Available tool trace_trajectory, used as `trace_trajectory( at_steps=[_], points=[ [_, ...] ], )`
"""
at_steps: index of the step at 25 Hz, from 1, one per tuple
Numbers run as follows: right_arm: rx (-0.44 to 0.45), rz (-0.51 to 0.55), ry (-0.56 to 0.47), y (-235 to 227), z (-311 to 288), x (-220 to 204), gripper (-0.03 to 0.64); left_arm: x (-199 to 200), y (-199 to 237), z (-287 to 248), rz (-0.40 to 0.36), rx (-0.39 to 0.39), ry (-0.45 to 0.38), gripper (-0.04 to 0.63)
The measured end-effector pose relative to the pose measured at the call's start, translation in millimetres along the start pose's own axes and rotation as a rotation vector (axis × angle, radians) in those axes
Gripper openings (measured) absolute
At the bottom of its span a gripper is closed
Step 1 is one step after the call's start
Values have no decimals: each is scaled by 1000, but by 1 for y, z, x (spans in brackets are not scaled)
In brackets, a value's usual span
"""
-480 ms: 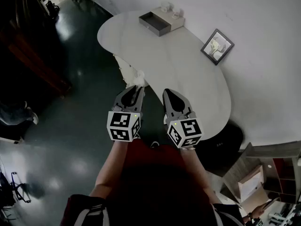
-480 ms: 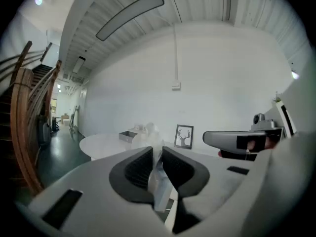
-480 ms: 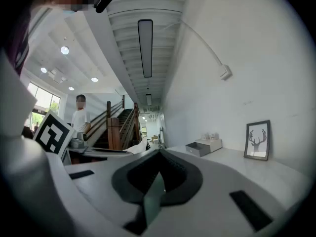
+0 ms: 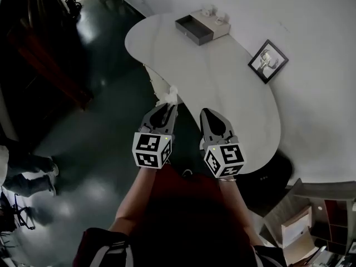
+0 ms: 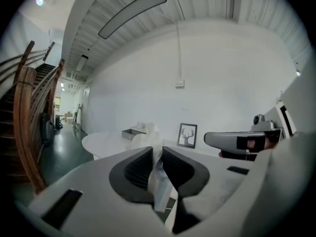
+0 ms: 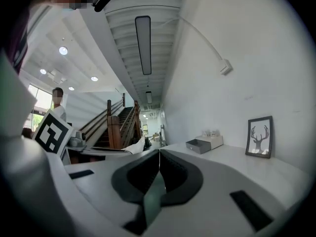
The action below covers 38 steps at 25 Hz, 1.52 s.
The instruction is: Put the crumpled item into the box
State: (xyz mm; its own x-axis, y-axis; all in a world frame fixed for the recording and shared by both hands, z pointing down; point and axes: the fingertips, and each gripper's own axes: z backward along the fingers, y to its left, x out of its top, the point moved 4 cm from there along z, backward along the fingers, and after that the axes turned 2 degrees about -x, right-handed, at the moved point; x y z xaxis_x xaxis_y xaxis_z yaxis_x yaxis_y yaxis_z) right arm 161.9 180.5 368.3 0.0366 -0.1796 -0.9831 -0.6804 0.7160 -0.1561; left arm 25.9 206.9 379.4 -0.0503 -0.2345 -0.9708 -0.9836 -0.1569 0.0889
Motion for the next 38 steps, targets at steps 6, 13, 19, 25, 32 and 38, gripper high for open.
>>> trace_trajectory(
  at_steps=[6, 13, 19, 25, 32, 38],
  points=[
    [-5, -6, 5, -4, -12, 5, 15, 5, 13, -1, -1, 41, -6, 77],
    [-14, -7, 37, -8, -38, 1, 15, 8, 36, -17, 3, 54, 7, 77],
    [-37, -15, 58, -12, -82, 2, 15, 14, 72, -47, 25, 36, 5, 77],
    [-101, -36, 56, -20, -146, 6, 15, 27, 121, -96, 15, -30, 12, 77],
    [-216, -69, 58, -21, -215, 10, 15, 47, 180, -144, -9, -132, 25, 77],
    [-335, -76, 92, -26, -245, 3, 15, 50, 211, -172, 3, -227, 27, 77]
  ],
)
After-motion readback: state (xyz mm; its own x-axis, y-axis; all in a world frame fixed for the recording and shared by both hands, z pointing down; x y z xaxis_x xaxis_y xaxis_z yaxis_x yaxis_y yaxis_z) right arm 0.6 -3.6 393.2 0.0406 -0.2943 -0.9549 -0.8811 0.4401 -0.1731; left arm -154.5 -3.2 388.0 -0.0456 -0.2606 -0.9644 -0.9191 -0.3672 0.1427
